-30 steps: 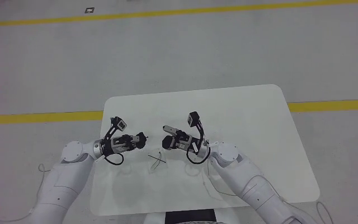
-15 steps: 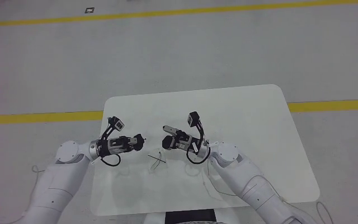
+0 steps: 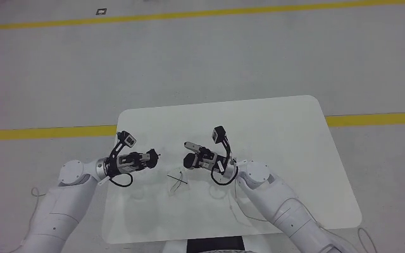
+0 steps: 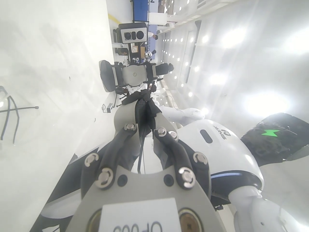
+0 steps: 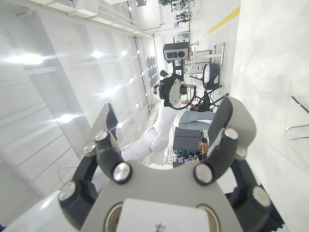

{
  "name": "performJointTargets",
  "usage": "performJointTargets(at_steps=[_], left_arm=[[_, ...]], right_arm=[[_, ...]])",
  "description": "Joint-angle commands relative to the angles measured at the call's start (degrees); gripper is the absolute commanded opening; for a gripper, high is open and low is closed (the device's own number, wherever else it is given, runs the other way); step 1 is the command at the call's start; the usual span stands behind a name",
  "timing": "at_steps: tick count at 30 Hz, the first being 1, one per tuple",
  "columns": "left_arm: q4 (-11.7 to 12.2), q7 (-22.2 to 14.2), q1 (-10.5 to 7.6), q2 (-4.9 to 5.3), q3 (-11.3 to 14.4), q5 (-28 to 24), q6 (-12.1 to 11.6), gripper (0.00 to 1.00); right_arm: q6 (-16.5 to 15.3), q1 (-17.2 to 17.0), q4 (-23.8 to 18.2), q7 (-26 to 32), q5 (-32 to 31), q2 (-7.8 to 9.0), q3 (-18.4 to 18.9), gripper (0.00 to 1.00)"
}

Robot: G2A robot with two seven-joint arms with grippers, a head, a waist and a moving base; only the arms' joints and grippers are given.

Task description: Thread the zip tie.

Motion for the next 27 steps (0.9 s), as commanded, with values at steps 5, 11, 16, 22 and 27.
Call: performJointTargets(at_steps=[5,11,16,22,27], left_arm=[[-0.02,0.43,0.01,-0.02,0.0,0.06,0.06,0.0],[0.07,1.62,0.64,0.31,-2.29,0.32,0.0,0.0],[-0.28,0.0,2.11,0.57,-6.69,0.11,0.0,0.0],[-0.92,0.0,2.95,0.54,-8.29,-0.64,0.0,0.0],[-0.92,0.0,2.95,0.54,-8.29,-0.64,0.0,0.0]], right_arm=[[0.0,0.0,0.0,0.0,0.0,0.0,0.0,1.0],[0.0,0.0,0.0,0.0,0.0,0.0,0.0,1.0],[0.0,0.0,0.0,0.0,0.0,0.0,0.0,1.0],[2.67,0.49,-2.1,-1.45,-5.23,0.16,-1.01,1.0],[14.35,1.81,-9.54,-1.79,-16.06,0.62,-3.71,1.0]])
